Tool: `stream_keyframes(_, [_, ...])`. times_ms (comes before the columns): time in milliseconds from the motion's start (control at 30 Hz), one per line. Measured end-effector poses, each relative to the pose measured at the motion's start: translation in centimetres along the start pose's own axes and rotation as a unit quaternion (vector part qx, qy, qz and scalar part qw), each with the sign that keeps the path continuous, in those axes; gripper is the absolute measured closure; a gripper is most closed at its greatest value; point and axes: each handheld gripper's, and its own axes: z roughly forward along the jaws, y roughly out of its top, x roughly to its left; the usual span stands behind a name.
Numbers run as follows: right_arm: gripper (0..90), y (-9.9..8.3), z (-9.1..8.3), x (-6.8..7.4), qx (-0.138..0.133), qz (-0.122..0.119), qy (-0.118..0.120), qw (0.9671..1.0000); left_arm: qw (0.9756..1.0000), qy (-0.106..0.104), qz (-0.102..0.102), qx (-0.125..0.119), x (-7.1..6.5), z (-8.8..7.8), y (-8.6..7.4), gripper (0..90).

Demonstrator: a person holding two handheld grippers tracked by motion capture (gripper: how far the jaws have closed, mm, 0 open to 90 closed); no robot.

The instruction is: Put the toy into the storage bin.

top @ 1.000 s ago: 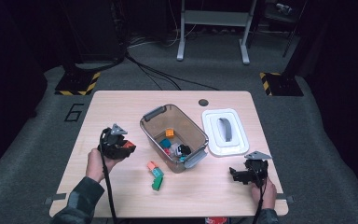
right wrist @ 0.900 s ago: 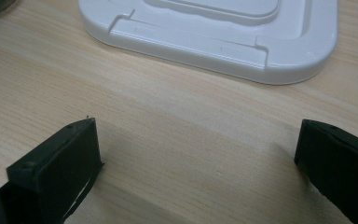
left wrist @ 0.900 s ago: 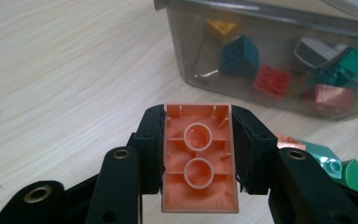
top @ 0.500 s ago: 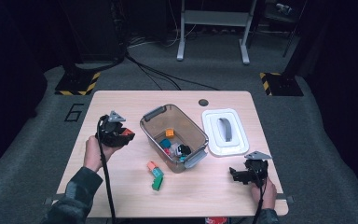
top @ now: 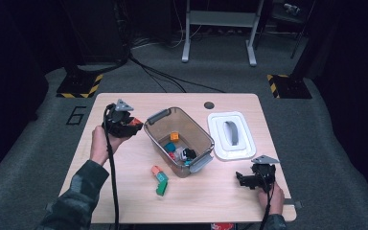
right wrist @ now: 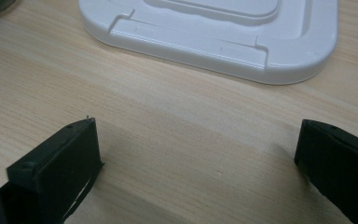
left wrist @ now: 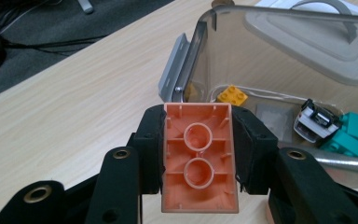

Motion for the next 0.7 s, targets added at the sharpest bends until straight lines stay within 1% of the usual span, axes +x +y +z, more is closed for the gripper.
stream_keyframes(200, [0.0, 0.0, 0.0, 0.0, 0.001, 0.001, 0.000, 1.0000, 0.9999, -0.003, 0.004, -0.009, -0.4, 0.7, 1.5, 59.0])
stream_keyframes(500, [0.0, 0.0, 0.0, 0.0, 0.001, 0.001, 0.000, 1.0000, 0.9999, -0.012, 0.012, -0.003, -1.1, 2.4, 2.6, 59.0])
stream_keyframes(567, [0.0, 0.0, 0.0, 0.0, 0.001, 0.001, 0.000, 1.0000, 0.9998, -0.016, 0.012, -0.003, -1.4, 2.9, 2.7, 59.0])
stream_keyframes(633, [0.0, 0.0, 0.0, 0.0, 0.001, 0.001, 0.000, 1.0000, 0.9996, -0.021, 0.016, 0.003, -1.5, 3.4, 2.9, 58.9])
stream_keyframes(700, [0.0, 0.0, 0.0, 0.0, 0.001, 0.001, 0.000, 1.0000, 0.9993, -0.032, 0.018, -0.001, -1.7, 4.0, 3.0, 58.9])
